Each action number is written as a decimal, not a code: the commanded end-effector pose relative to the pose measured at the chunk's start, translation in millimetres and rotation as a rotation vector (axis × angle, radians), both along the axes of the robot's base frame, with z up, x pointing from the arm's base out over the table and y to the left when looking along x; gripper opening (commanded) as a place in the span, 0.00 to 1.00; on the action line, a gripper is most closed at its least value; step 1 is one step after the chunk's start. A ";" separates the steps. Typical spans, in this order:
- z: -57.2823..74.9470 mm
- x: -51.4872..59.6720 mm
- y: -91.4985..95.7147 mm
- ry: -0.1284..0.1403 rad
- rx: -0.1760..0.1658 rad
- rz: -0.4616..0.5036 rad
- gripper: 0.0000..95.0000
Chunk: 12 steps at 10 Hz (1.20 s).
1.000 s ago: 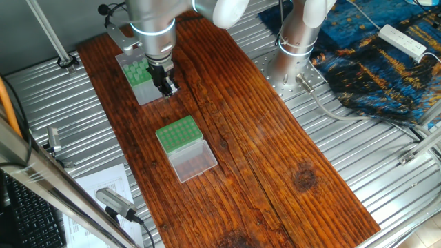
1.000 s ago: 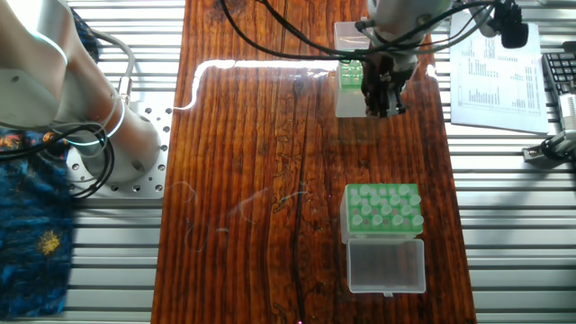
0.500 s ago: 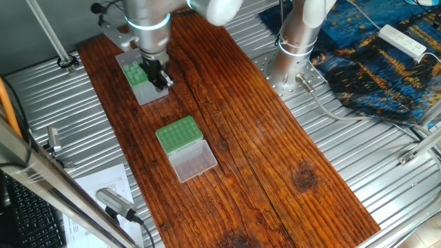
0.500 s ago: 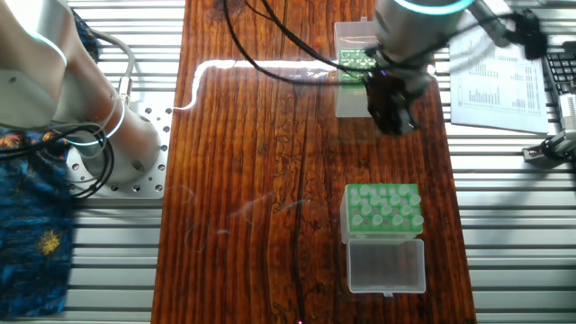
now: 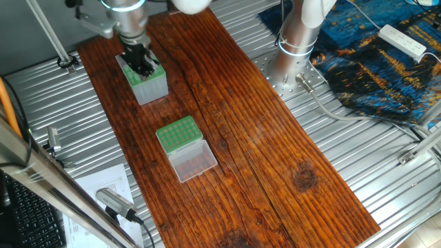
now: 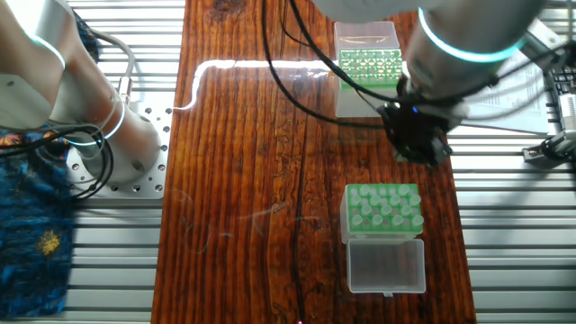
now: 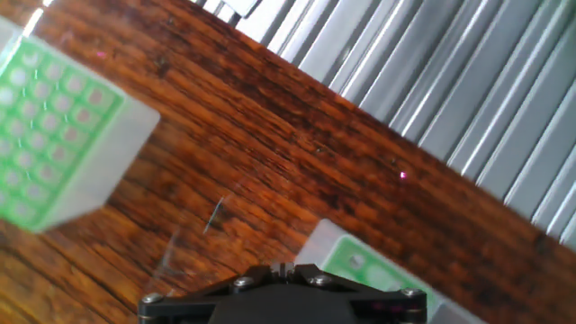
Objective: Transfer all large pipette tips from one holder to another
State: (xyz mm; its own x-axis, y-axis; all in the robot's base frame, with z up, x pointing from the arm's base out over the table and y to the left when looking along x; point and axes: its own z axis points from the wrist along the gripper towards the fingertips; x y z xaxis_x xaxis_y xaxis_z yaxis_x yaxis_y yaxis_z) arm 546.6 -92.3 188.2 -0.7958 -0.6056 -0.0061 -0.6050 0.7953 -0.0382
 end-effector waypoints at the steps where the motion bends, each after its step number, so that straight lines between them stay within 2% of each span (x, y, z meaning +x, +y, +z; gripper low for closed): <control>1: 0.8 4.9 -8.9 0.019 0.092 0.144 0.00; 2: 0.8 4.9 -8.9 0.019 0.080 0.156 0.00; 4: 0.8 4.9 -8.9 0.015 0.082 0.257 0.00; 6: 0.8 4.9 -8.9 0.041 0.057 0.342 0.00; 7: 0.3 4.7 -8.7 0.076 0.023 0.468 0.20; 8: -0.2 4.0 -9.0 0.081 0.010 0.500 0.20; 10: -2.8 6.4 -10.4 0.075 0.026 0.538 0.20; 12: -6.9 13.2 -11.9 0.083 0.004 0.595 0.20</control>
State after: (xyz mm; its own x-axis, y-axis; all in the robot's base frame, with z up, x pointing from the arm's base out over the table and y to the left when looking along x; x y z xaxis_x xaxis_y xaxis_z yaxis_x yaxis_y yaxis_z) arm 556.7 -103.2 182.9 -0.3534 -0.9350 0.0286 -0.9346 0.3542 0.0315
